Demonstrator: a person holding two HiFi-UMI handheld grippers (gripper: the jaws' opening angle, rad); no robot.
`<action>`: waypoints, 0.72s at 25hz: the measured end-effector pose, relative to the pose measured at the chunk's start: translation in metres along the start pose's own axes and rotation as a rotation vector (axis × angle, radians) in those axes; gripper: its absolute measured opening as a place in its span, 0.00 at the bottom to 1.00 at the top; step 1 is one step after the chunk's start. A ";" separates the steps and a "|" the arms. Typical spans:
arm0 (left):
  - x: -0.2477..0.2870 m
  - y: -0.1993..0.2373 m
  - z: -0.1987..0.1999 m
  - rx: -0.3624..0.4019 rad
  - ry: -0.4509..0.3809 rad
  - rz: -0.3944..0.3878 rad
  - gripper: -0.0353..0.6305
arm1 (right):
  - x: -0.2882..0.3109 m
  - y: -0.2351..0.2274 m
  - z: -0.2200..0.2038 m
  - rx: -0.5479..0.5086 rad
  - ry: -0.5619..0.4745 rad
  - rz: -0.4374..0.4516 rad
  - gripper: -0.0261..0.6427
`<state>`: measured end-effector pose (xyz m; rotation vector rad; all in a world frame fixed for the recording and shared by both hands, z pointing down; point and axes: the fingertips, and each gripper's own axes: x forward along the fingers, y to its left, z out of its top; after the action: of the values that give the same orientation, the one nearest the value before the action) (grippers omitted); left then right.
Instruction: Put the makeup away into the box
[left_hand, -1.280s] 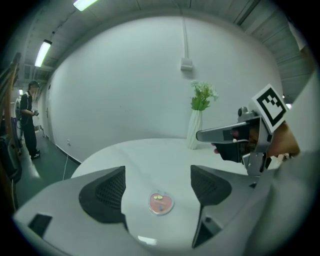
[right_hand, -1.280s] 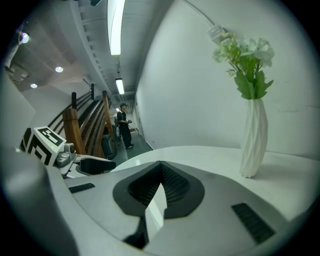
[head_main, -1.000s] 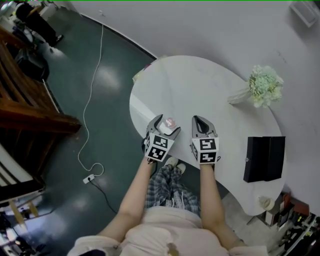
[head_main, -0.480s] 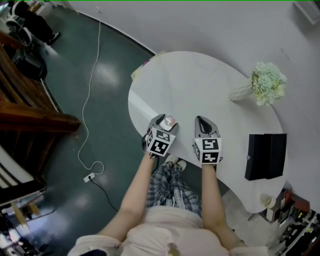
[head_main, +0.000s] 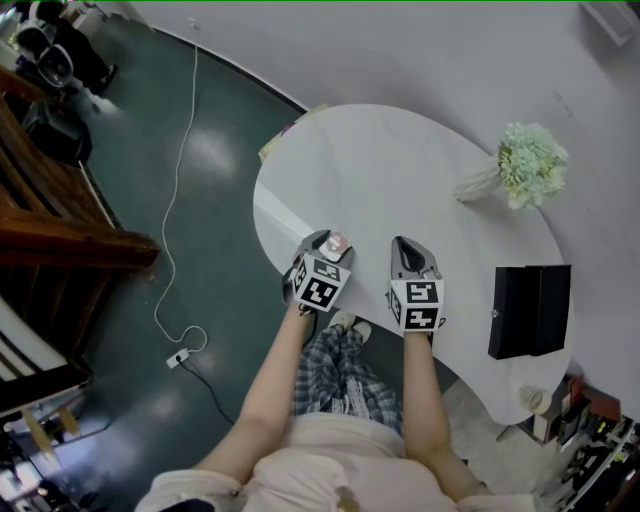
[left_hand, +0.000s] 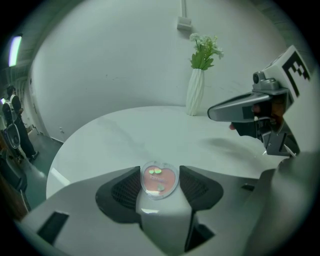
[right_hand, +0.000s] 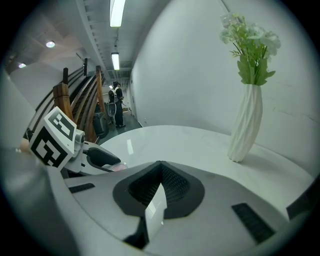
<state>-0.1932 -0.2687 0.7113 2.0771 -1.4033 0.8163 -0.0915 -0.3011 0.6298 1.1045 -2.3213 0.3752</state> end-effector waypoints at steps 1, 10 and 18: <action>-0.001 -0.001 0.000 0.007 0.002 0.001 0.44 | -0.002 -0.001 0.000 0.002 0.001 -0.002 0.06; -0.010 -0.012 0.025 -0.007 -0.068 -0.014 0.42 | -0.023 -0.027 -0.003 0.046 -0.028 -0.060 0.06; -0.013 -0.062 0.091 0.101 -0.152 -0.104 0.42 | -0.070 -0.077 0.002 0.116 -0.084 -0.196 0.06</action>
<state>-0.1208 -0.3017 0.6341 2.3109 -1.3429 0.7136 0.0041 -0.3060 0.5899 1.4158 -2.2612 0.3989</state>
